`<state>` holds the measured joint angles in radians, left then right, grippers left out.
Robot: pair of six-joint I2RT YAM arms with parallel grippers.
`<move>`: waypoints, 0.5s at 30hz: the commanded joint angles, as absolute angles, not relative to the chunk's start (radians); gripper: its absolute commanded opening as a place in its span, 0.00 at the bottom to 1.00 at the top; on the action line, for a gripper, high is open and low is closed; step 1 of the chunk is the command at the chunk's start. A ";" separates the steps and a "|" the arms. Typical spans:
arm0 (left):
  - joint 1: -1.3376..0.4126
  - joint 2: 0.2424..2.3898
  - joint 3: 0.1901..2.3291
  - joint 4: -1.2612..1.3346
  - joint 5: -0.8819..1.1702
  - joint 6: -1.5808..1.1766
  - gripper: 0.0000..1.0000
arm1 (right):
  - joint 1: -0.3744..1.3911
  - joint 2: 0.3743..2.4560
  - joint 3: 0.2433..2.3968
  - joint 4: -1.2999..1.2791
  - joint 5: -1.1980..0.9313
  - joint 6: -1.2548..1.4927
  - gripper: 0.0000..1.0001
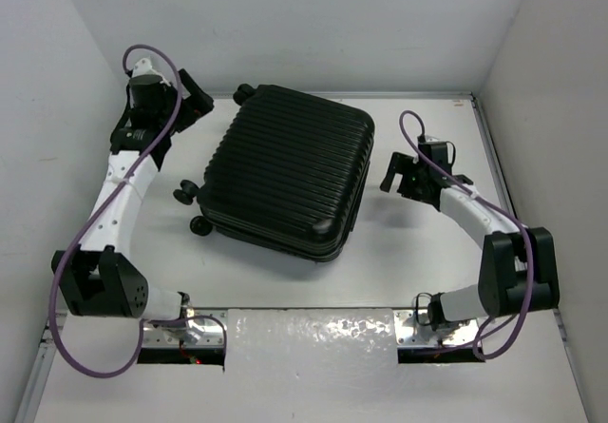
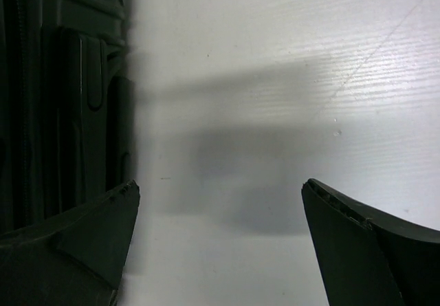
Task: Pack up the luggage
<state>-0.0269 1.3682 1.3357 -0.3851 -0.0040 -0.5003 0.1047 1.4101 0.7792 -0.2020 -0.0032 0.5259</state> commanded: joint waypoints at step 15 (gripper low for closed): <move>-0.026 1.295 0.816 -0.040 0.098 -0.681 0.86 | 0.100 1.841 0.950 0.104 -0.248 0.706 0.83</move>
